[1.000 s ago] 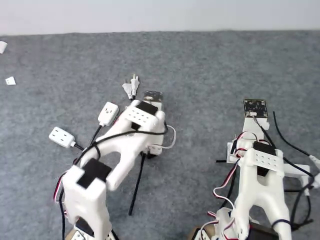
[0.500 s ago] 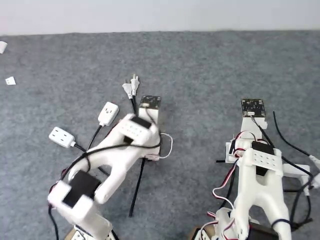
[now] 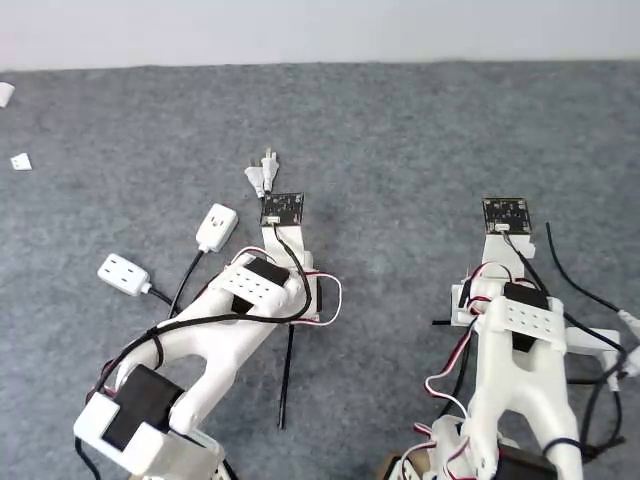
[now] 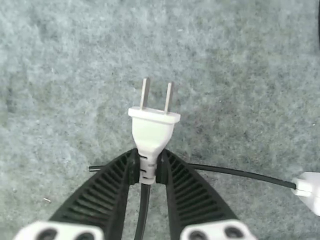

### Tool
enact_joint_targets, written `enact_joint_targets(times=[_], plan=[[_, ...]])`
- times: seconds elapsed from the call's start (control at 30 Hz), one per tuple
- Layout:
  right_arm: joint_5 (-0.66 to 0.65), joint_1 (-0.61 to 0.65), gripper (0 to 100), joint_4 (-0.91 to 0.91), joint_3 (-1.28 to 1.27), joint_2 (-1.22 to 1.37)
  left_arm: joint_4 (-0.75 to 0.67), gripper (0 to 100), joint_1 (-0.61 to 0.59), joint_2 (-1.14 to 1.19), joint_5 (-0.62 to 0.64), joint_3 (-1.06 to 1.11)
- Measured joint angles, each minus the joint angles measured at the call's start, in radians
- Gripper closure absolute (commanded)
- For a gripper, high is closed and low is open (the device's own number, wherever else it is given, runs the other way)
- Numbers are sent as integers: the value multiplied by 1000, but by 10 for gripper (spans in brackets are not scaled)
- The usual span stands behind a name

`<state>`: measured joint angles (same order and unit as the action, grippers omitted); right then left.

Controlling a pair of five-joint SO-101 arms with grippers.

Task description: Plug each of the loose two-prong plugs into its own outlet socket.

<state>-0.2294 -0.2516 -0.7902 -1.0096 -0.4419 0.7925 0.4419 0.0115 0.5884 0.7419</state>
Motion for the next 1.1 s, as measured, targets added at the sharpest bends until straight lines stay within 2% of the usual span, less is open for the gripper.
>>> enact_joint_targets(times=[0.07, 0.23, 0.3, 0.63, 0.8, 0.93, 1.1], plan=[[0, 0, 991, 0, 0, 0, -20, 886, -18, 0, 0, 9], [0, 0, 991, 0, 0, 0, -34, 570, -68, 5, 0, 9], [0, 0, 991, 0, 0, 0, -34, 500, -68, 6, 3, 9], [0, 0, 991, 0, 0, 0, 5, 488, -78, -40, 6, 26], [0, 9, 991, 0, 0, 0, 29, 488, -78, -258, -3, 141], [0, 11, 991, -2, 0, 0, 34, 488, -91, -462, -84, 265], [0, 71, 986, -14, 0, 0, 34, 488, -222, -663, -153, 404]])
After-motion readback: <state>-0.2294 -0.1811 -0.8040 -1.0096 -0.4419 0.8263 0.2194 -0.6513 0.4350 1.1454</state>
